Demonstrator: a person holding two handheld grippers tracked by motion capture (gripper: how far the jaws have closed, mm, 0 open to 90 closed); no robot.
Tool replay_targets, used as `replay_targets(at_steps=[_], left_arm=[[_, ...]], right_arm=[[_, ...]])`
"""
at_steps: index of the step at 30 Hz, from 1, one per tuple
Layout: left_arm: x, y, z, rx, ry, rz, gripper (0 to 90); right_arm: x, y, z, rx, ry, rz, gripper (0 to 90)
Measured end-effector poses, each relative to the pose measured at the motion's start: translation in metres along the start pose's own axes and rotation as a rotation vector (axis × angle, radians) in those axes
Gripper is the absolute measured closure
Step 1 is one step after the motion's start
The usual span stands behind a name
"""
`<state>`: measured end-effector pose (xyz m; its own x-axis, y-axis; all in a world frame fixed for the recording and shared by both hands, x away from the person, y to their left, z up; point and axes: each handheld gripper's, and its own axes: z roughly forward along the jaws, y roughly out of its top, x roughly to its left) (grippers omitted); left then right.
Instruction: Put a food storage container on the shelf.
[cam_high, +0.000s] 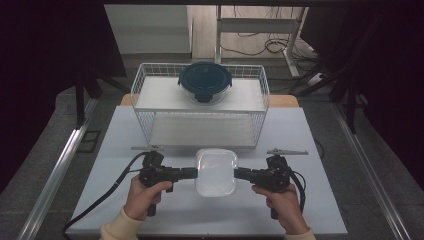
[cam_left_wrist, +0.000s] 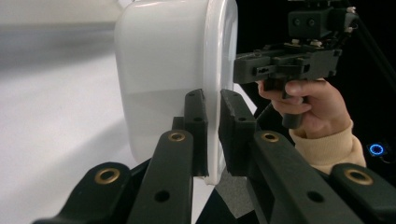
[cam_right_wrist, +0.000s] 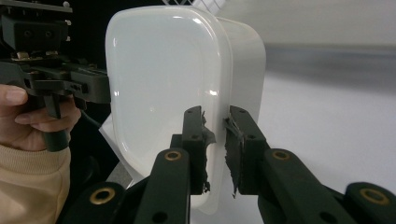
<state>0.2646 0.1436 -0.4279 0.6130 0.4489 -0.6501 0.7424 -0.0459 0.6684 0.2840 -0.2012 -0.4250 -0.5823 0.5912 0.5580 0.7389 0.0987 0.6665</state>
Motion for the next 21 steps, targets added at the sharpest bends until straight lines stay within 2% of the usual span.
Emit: replay_targets(at_steps=[10, 21], left_arm=[[-0.009, 0.02, -0.017, -0.027, -0.008, 0.026, 82.2], [-0.029, 0.047, -0.031, -0.054, -0.006, 0.079, 82.2]], right_arm=[[0.019, 0.024, -0.004, -0.032, 0.015, -0.042, 78.4], [0.036, 0.049, -0.019, -0.075, 0.026, -0.082, 78.5]])
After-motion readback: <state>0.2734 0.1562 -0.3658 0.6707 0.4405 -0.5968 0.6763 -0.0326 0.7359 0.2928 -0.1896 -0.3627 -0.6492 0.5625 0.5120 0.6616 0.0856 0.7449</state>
